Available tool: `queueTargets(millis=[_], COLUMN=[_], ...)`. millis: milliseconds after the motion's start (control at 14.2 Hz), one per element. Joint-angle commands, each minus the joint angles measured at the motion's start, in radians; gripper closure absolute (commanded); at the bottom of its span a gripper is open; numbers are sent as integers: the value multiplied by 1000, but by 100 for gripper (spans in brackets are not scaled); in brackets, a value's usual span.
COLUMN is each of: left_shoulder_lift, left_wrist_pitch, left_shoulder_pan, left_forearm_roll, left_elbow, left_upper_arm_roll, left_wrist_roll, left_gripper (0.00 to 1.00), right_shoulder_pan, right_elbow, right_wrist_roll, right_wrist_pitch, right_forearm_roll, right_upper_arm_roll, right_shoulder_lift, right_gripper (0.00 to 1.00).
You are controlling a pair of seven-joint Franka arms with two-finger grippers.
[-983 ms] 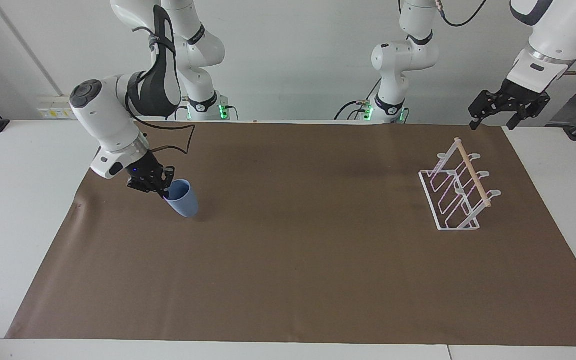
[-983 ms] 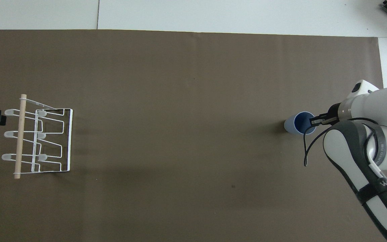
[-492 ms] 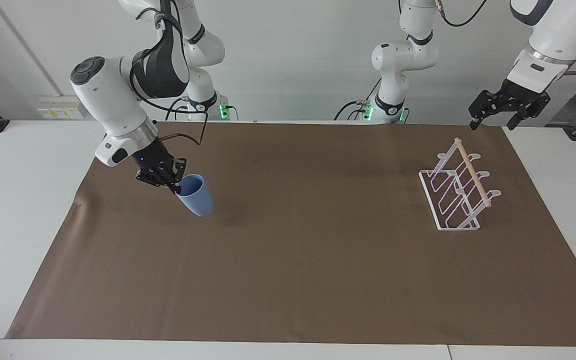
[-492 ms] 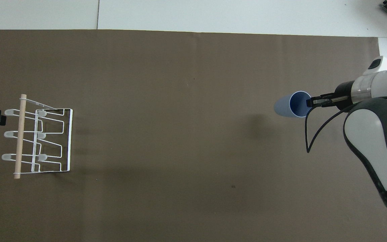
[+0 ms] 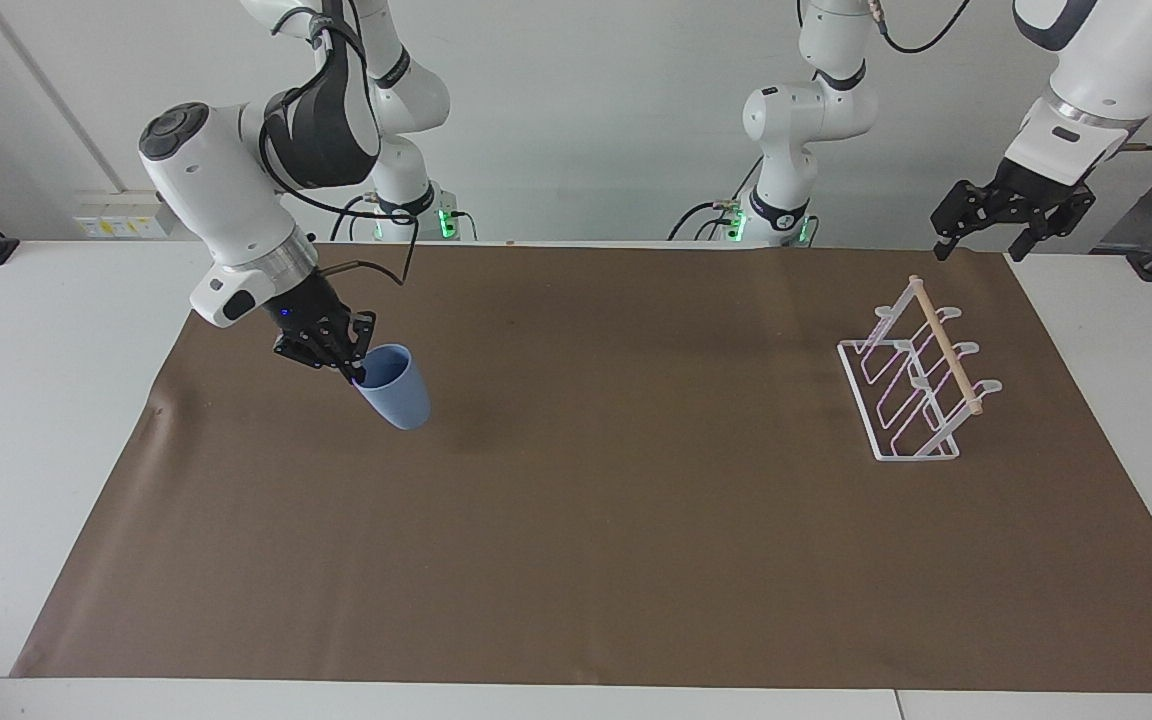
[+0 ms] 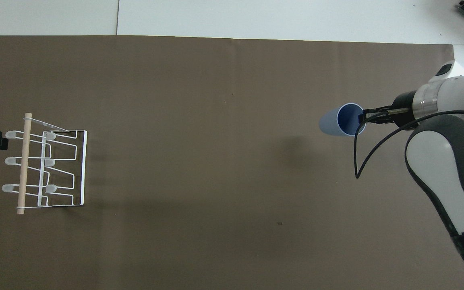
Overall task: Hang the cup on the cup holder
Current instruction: 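Lift the blue cup with the right gripper toward the table center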
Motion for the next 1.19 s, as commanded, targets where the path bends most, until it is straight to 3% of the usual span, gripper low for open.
queueTargets(millis=[0,351,562,773,1124], left_shoulder_lift=[-15,-13,-13,-10,-12], left_wrist_pitch=[54,112,121,151,154], left_shoulder_pan=[-15,-48,-93,-119,-174], left_forearm_roll=[-4,-23,-38,-79,-121], left_elbow=[-17,-27,-32,-40,-40], left_upper_arm_roll=[2,2,2,2,-2], left_wrist_roll=[1,-114,-266,-402,-327], left_gripper=[0,0,0,0,0], right_shoulder_pan=[-8,-6,-6,-6,-6], right_elbow=[17,17,17,15,10], right_wrist_roll=[28,76,97,168,192], right_wrist_pitch=[-47,-81,-95,-86,-70], right_forearm_roll=[25,318,552,707,976], right_upper_arm_roll=[18,29,64,119,158], right_shoulder_lift=[-18,-67,-96,-112,-121], right_gripper=[100,100,100,100,100])
